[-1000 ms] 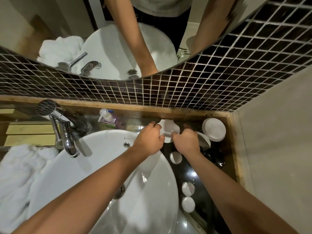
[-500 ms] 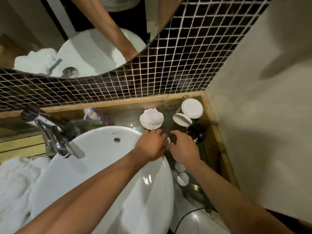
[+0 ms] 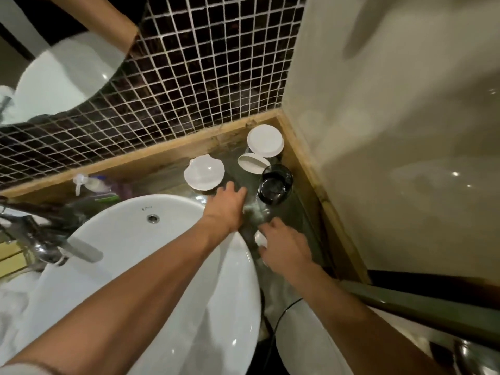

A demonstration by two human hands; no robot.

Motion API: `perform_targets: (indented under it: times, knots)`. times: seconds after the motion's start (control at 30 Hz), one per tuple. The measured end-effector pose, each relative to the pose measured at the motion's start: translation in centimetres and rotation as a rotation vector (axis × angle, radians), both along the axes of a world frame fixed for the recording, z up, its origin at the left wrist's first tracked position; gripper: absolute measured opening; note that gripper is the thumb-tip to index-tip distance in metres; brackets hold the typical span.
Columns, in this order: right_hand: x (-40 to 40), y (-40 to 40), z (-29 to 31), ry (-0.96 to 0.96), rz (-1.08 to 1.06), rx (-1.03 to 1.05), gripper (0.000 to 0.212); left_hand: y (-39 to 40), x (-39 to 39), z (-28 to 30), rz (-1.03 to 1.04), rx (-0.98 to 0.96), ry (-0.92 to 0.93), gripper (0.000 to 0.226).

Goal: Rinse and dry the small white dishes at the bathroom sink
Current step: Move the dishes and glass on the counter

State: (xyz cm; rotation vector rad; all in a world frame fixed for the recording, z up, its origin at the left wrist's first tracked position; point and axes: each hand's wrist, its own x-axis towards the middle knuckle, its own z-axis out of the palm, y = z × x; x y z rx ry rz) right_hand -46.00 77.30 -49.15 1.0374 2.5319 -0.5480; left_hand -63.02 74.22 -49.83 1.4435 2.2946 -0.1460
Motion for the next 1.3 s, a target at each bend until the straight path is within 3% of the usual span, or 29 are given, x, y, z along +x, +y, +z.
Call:
perform_targets:
  times: [0.2,0.4,0.53,0.93,1.17,1.3]
  knots:
    - [-1.0,-0.1,-0.4,-0.015,0.043,0.033,0.048,0.6,-0.1,-0.1,-0.039,0.038,0.001,0.047]
    - [-2.3,0.3,-0.7,-0.002,0.101,0.038,0.045,-0.1,-2.6,1.1,-0.041,0.236,-0.053,0.044]
    - [-4.3,1.1,-0.2,0.033,0.129,0.03,0.046,-1.1,-5.8,1.7,0.065,0.335,-0.07,0.038]
    - [-15.7,3.8,1.9,0.241,0.228,0.152,0.044,-3.3,-11.6,0.2,0.201,0.331,-0.136,0.043]
    - [-18.9,4.4,0.6,0.166,0.23,0.19,0.006,-3.2,-11.9,-0.6,0.229,0.363,-0.198,0.037]
    - [-19.4,4.4,0.1,0.134,0.265,0.217,0.004,-3.2,-12.1,-0.9,0.211,0.378,-0.2,0.036]
